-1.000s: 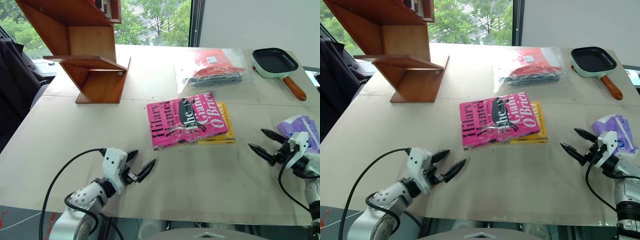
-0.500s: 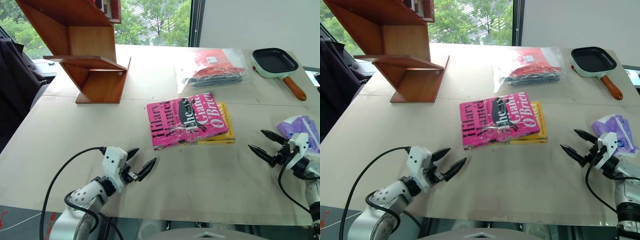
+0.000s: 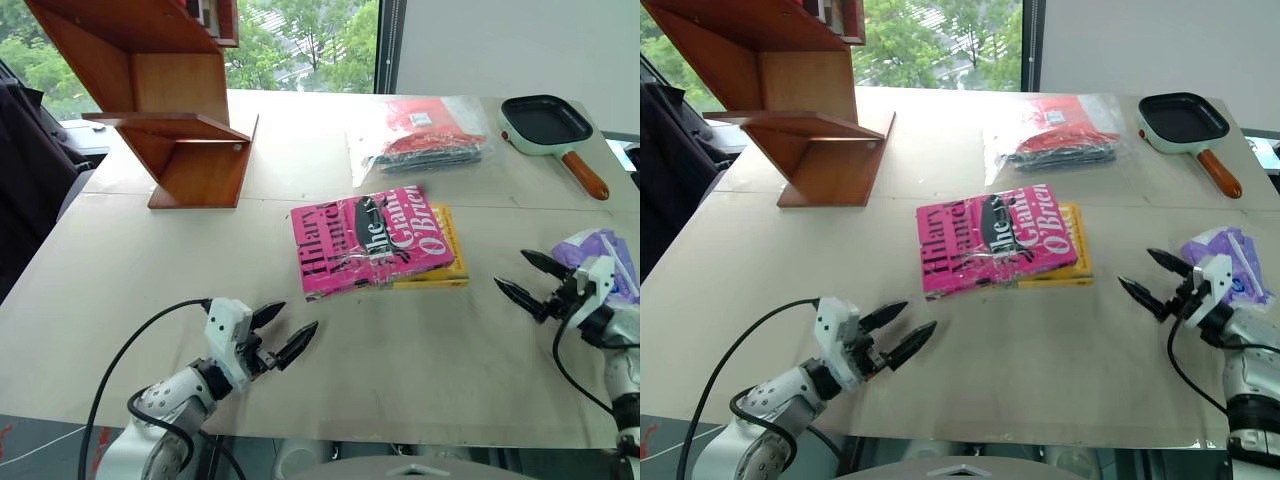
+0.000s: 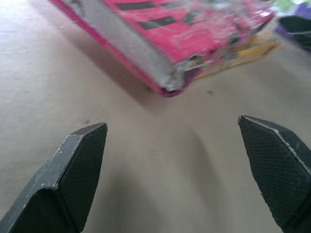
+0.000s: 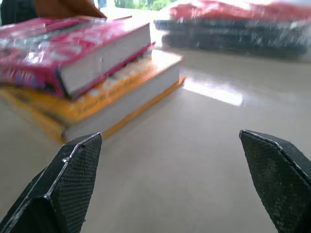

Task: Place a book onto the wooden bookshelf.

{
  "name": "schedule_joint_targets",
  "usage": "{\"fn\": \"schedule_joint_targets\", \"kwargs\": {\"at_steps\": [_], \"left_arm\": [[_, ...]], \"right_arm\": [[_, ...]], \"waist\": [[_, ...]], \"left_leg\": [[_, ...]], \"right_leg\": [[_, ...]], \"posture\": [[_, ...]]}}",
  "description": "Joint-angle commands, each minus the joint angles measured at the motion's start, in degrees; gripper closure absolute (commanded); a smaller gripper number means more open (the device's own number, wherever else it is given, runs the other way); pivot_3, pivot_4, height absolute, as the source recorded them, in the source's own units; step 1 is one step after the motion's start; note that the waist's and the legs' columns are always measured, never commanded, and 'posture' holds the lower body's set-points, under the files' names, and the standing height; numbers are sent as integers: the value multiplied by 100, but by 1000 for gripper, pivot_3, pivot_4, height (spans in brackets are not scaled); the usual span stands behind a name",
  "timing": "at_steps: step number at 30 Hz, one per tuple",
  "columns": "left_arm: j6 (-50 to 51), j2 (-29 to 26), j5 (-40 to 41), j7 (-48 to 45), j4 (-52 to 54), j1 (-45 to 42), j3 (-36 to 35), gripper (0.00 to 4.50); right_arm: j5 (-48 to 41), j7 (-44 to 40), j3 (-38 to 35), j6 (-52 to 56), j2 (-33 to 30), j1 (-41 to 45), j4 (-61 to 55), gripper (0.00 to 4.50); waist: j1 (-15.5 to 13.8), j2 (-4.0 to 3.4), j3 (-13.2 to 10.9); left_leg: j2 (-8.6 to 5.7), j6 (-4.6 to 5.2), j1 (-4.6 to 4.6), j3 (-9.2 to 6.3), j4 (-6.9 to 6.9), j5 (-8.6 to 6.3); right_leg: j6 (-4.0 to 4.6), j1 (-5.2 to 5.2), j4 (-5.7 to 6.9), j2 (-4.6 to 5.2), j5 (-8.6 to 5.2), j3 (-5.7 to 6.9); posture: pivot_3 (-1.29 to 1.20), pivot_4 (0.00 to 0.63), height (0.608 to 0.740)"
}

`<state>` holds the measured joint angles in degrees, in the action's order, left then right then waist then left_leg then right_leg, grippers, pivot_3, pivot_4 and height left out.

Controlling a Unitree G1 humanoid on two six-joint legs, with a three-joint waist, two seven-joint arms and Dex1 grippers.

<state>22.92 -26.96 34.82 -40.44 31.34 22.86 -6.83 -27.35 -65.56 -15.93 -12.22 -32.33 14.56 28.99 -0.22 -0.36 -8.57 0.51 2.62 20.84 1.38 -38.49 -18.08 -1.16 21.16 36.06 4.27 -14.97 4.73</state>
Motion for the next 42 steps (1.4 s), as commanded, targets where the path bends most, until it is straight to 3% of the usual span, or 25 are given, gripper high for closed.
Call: {"fn": "schedule_joint_targets", "kwargs": {"at_steps": [1,6,10,18,23,27,31,36,40,42], "left_arm": [[171,-188,525,-284,479,94,-68,53],[373,-762,1193,-731,1019,425,-527,53],[148,-1183,1222,-1006,1118,671,-1440,53],[144,-1796,1839,-1876,956,1149,-4037,53],[488,-1898,2262,-1836,1181,1496,-4976,53],[508,-1718,2213,-1647,1298,1587,-4952,53],[523,-1605,2167,-1417,1458,1527,-4670,53],[543,-1648,2236,-1260,1502,1408,-4532,53],[562,-1697,2238,-1171,1491,1284,-4419,0],[575,-1712,2239,-1144,1485,1241,-4385,0]], "right_arm": [[393,529,298,226,71,1118,114,0],[1067,140,1075,512,155,2998,1223,0],[1403,-56,1331,462,269,4080,2343,0],[2352,583,1712,-290,787,5334,3959,0],[2695,1317,1709,-282,1070,5858,4425,0],[2583,1546,1456,552,1360,6152,4637,0],[2194,724,1072,2367,1493,6436,4754,0],[2603,678,1345,2481,1390,6385,4685,0],[2453,820,1081,2475,1371,6444,4665,1256],[2418,866,991,2494,1378,6461,4659,2210]], "waist": [[54,-4,-2],[86,2,-8],[69,1,-10],[135,-5,-34],[133,-1,-42],[144,-1,-42],[117,0,-42],[125,-1,-43],[149,-1,-42],[166,0,-42]], "left_leg": [[0,0,0,1,-2,0],[0,-3,3,1,-3,2],[0,-3,44,-2,-6,2],[1,-4,101,-16,-66,3],[1,-6,99,-19,-66,4],[1,-7,95,-18,-66,4],[1,-7,95,-18,-66,4],[0,-7,95,-20,-65,3],[0,-7,95,-19,-65,3],[0,-7,96,-19,-65,3]], "right_leg": [[2,0,2,-1,1,-2],[6,8,11,-6,1,-1],[5,33,-2,-8,1,7],[-1,49,-11,-15,4,35],[-2,51,-3,-19,4,37],[-2,51,5,-18,4,34],[-1,51,14,-17,4,34],[0,52,16,-13,4,35],[0,58,20,-14,4,33],[0,58,21,-14,4,33]], "posture": [[0,150,740],[0,150,740],[0,150,740],[0,150,740],[0,150,740],[0,150,740],[0,150,740],[0,150,740],[0,150,740],[0,150,740]]}}
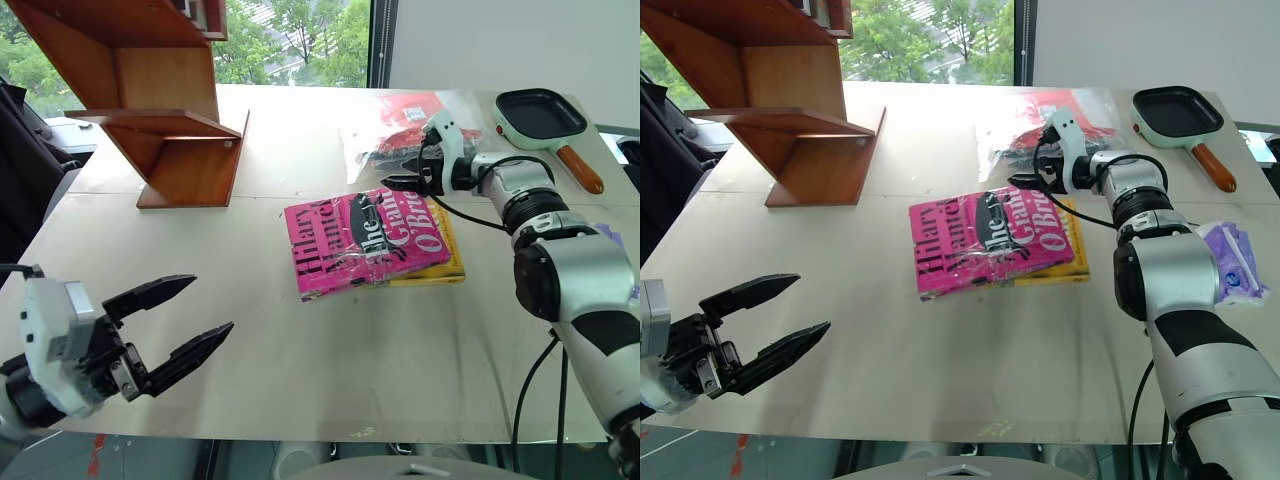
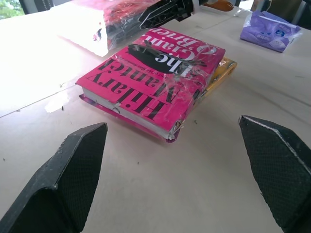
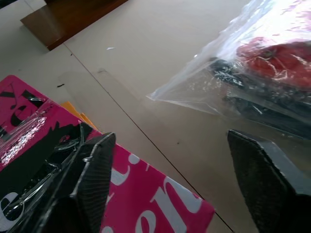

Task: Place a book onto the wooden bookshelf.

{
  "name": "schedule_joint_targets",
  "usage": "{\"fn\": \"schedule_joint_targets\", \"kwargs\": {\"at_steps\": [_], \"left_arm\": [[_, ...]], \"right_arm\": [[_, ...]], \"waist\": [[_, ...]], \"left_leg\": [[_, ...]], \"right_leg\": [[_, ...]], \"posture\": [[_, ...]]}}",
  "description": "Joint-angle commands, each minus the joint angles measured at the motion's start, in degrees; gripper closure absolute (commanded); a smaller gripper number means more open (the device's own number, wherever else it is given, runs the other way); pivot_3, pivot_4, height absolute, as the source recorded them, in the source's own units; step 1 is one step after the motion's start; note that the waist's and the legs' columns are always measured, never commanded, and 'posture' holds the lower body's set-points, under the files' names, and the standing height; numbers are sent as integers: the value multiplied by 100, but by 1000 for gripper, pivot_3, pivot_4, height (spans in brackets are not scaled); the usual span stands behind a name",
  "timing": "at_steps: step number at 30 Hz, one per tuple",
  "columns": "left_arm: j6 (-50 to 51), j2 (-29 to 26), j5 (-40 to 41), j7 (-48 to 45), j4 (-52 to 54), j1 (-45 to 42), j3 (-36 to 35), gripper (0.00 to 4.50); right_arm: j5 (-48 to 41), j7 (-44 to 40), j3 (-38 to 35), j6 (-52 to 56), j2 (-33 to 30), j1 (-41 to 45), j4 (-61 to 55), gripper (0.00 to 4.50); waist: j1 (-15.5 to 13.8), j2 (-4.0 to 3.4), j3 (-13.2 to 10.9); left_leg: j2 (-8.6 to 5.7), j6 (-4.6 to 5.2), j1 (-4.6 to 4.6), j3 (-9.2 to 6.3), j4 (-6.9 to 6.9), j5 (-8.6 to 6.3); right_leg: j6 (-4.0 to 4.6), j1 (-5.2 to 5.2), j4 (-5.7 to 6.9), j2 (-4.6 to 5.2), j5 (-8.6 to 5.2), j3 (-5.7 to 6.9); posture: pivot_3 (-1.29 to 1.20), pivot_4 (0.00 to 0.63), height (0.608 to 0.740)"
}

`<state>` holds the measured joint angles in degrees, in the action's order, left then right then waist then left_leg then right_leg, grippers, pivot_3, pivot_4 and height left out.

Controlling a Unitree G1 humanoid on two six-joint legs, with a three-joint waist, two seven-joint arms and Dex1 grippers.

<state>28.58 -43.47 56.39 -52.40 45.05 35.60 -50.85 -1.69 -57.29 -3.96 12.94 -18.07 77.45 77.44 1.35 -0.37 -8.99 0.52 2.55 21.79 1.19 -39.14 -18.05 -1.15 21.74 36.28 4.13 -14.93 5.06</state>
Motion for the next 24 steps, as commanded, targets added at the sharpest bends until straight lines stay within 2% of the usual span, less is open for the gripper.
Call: {"fn": "schedule_joint_targets", "kwargs": {"at_steps": [1,2,5,12,17,24], "left_arm": [[20,-74,84,66,107,-58,34,0],[34,-88,84,79,95,-88,52,0],[78,-118,87,104,78,-171,95,0],[167,-204,120,173,73,-312,198,0],[227,-222,99,217,95,-407,298,0],[233,-164,90,321,174,-385,406,0]], "right_arm": [[-134,176,-232,-61,-35,173,-185,2524],[-122,300,-251,-108,-20,170,-185,3135],[-62,575,-264,-240,41,134,-180,4460],[235,1024,-71,-217,186,83,-125,4460],[394,910,16,-174,227,149,-113,4460],[869,431,508,-268,116,79,-125,4460]], "waist": [[23,0,0],[35,1,0],[67,1,1],[99,1,0],[97,1,0],[96,2,1]], "left_leg": [[0,0,0,0,0,0],[0,0,0,1,0,0],[0,0,1,2,0,0],[0,0,-1,3,0,0],[-1,-1,-1,3,0,0],[-1,-1,-1,4,0,1]], "right_leg": [[0,0,1,0,0,0],[0,0,1,0,0,0],[0,0,1,0,0,0],[0,1,4,-2,0,-2],[-1,1,4,-3,0,-2],[-1,2,4,-5,0,-3]], "posture": [[0,150,740],[0,150,740],[0,150,740],[0,150,740],[0,150,740],[0,150,740]]}}
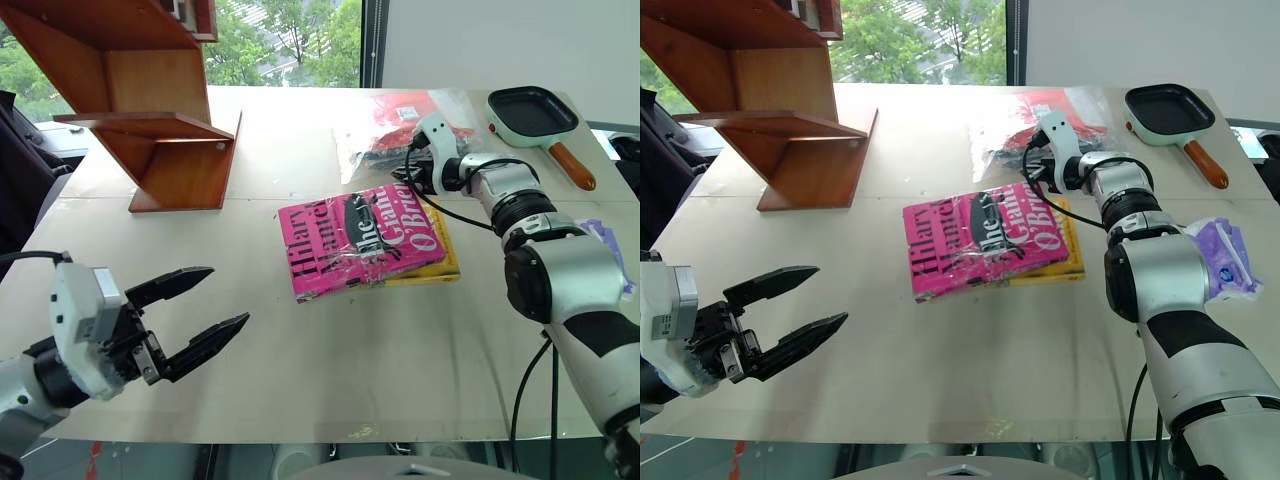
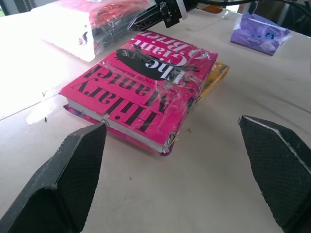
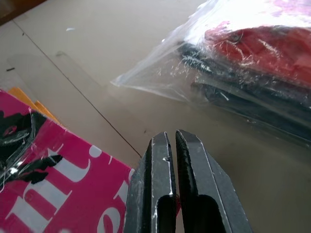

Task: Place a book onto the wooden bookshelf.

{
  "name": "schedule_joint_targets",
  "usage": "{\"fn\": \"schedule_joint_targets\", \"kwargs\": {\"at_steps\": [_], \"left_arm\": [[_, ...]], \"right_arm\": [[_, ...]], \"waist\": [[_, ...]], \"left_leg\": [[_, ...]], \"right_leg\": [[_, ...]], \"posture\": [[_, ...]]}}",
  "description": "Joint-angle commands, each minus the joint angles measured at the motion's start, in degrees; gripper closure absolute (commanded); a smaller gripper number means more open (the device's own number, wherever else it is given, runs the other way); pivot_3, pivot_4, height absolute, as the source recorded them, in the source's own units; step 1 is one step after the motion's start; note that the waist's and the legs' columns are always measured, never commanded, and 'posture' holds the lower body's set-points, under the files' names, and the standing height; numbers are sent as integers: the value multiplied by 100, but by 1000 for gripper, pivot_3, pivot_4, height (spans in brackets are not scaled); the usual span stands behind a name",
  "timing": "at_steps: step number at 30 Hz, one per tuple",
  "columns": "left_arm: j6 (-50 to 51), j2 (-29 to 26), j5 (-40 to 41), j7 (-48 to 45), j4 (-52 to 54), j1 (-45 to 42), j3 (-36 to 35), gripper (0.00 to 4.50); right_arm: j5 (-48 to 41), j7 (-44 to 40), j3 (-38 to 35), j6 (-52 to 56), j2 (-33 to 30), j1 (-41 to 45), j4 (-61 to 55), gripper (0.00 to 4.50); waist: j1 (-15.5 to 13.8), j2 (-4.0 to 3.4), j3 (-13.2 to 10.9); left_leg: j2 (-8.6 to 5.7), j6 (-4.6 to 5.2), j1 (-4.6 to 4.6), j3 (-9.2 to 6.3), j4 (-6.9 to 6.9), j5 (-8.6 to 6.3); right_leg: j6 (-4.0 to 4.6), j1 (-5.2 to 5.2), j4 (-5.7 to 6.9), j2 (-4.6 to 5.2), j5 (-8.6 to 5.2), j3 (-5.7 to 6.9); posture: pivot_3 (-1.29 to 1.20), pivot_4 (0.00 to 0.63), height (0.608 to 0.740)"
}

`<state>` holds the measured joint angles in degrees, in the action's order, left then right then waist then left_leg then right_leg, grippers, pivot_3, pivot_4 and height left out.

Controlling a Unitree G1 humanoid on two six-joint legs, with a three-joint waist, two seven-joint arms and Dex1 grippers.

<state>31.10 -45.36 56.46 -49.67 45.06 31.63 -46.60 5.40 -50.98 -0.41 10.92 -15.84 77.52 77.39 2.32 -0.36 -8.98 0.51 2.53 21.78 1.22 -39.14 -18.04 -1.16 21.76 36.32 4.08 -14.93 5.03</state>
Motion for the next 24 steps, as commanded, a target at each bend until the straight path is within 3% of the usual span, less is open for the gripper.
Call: {"fn": "schedule_joint_targets", "kwargs": {"at_steps": [1,24], "left_arm": [[-11,35,106,69,185,17,-3,0],[-162,107,-170,-407,-243,-25,384,0]], "right_arm": [[206,-262,197,-73,-134,66,-124,4460],[213,-1502,469,421,-677,-100,-603,4460]], "waist": [[-3,1,1],[-5,4,2]], "left_leg": [[0,0,0,0,0,0],[0,-2,-2,0,-1,1]], "right_leg": [[0,0,0,0,0,0],[0,0,2,1,0,-1]], "posture": [[0,150,740],[0,150,740]]}}
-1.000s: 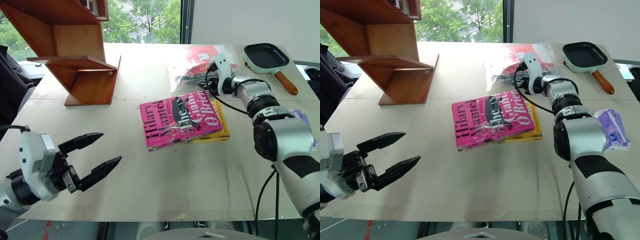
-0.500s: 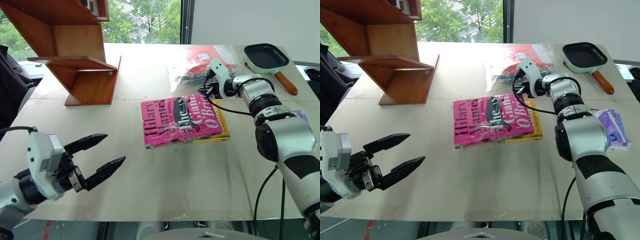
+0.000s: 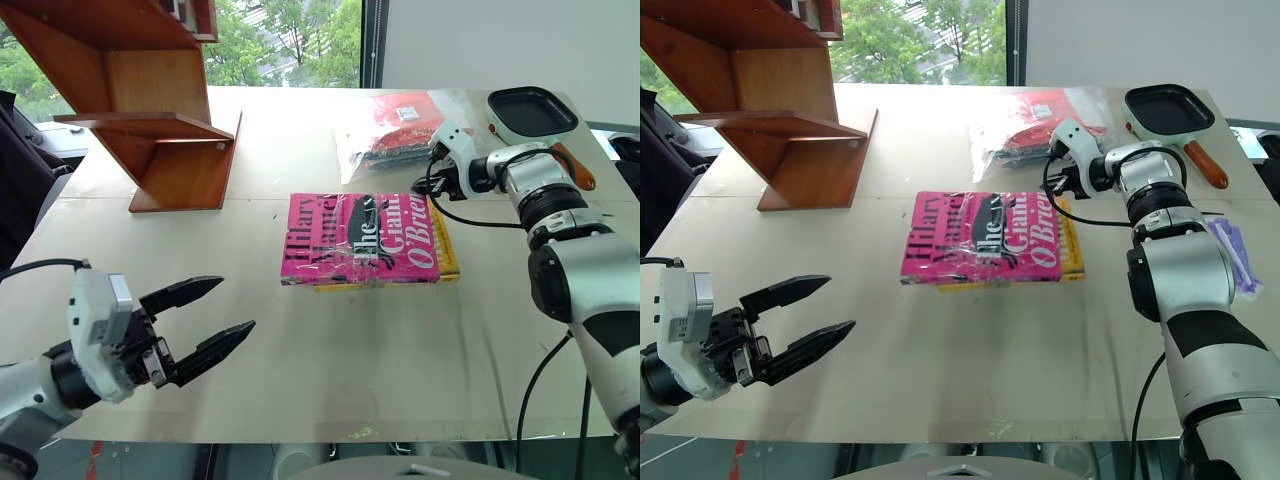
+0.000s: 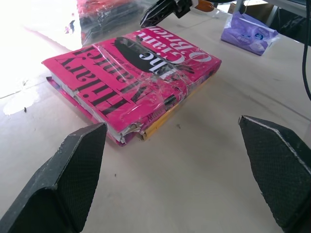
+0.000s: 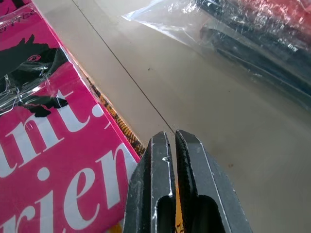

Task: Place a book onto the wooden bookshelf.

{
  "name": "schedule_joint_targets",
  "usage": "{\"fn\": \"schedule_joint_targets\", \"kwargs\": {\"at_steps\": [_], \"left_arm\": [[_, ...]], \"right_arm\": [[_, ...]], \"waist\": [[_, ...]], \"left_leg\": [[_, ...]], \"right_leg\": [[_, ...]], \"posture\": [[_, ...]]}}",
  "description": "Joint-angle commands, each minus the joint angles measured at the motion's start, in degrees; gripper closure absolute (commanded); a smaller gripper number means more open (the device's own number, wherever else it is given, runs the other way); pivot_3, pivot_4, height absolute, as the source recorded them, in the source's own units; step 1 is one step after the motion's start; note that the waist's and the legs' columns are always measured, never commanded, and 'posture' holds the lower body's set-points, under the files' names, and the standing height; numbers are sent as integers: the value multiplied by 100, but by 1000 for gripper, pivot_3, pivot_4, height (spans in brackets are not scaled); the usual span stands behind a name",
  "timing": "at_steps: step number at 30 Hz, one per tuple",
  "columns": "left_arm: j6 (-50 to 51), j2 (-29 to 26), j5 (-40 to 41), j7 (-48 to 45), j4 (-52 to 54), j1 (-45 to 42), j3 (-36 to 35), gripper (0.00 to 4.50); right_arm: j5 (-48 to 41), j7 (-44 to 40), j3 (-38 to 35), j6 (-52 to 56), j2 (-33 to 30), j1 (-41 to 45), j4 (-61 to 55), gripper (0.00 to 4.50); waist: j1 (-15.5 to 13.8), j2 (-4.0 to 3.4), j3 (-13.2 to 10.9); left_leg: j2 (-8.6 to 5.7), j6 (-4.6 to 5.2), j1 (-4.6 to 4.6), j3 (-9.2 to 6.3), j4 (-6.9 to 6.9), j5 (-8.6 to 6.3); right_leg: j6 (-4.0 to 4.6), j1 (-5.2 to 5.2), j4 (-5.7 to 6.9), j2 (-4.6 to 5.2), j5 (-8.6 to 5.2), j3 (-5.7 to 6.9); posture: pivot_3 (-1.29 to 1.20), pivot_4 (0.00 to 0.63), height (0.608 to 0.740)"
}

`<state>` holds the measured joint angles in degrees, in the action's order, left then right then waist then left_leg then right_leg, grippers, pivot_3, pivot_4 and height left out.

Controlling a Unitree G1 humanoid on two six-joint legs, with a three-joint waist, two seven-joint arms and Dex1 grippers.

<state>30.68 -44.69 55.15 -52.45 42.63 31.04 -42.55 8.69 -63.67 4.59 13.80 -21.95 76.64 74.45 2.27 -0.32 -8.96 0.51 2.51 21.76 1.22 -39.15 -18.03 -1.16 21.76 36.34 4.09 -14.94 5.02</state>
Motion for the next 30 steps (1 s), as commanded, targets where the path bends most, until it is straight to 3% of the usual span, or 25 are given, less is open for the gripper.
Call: {"fn": "schedule_joint_targets", "kwargs": {"at_steps": [1,30], "left_arm": [[-134,49,-72,-169,-15,60,-13,0],[-335,161,-372,-772,-320,321,-136,0]], "right_arm": [[-135,-302,-22,183,-70,-35,-373,4460],[-690,-1162,190,1609,-400,-1069,-2464,4460]], "waist": [[0,0,0],[-10,0,0]], "left_leg": [[0,0,0,0,0,0],[0,0,1,-2,1,0]], "right_leg": [[0,0,0,0,0,0],[0,1,0,2,0,0]], "posture": [[0,150,740],[0,150,740]]}}
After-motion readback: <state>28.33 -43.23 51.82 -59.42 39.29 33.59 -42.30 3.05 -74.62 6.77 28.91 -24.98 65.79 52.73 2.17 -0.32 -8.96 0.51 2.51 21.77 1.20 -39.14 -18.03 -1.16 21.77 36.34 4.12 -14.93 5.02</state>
